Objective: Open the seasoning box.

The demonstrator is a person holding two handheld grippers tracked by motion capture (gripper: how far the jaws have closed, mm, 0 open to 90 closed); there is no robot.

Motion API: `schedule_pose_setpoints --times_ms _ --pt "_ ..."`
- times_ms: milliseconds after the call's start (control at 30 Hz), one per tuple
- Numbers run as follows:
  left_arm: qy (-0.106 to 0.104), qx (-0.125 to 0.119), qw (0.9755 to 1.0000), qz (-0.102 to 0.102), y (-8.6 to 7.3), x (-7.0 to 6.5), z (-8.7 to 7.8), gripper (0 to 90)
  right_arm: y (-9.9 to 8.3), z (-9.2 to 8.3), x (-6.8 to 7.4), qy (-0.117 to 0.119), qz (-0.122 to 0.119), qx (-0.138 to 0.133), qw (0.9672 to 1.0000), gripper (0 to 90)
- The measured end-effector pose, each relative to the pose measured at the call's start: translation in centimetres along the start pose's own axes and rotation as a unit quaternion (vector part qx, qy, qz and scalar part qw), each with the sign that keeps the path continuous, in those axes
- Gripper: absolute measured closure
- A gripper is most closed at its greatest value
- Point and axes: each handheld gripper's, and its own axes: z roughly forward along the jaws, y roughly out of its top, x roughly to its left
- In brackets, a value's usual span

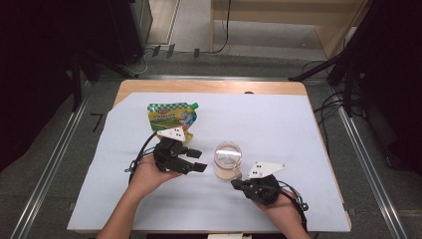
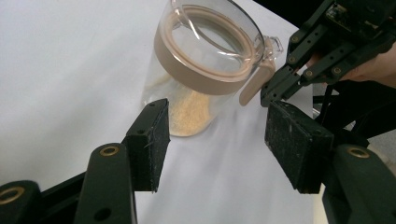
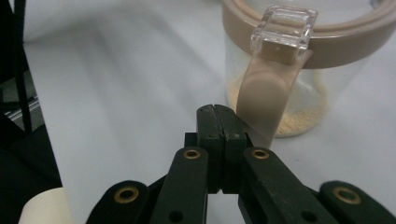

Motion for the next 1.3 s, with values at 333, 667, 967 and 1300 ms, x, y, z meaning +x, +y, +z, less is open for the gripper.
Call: schedule_pose_setpoints --times_ms 333,667,967,1300 --pt "0.003 0.003 1.0 0.006 -0.1 0.0 0.1 41.6 -0.3 -1.0 -1.8 -0.026 0.023 0.006 0.9994 90.0" --pt "0.004 0.004 1.0 0.003 -0.2 0.0 0.3 41.3 -0.7 -1.9 -4.1 -0.061 0.057 -0.005 0.9965 90.0" --pt "0.009 0.004 0.9999 0.003 -0.3 0.2 0.4 41.6 -0.5 -1.8 -6.0 -0.092 0.077 -0.018 0.9926 90.0" --pt "0.007 0.006 0.9999 0.005 -0.3 0.2 0.8 40.9 0.1 -0.4 -8.9 -0.12 0.073 -0.033 0.9896 90.0"
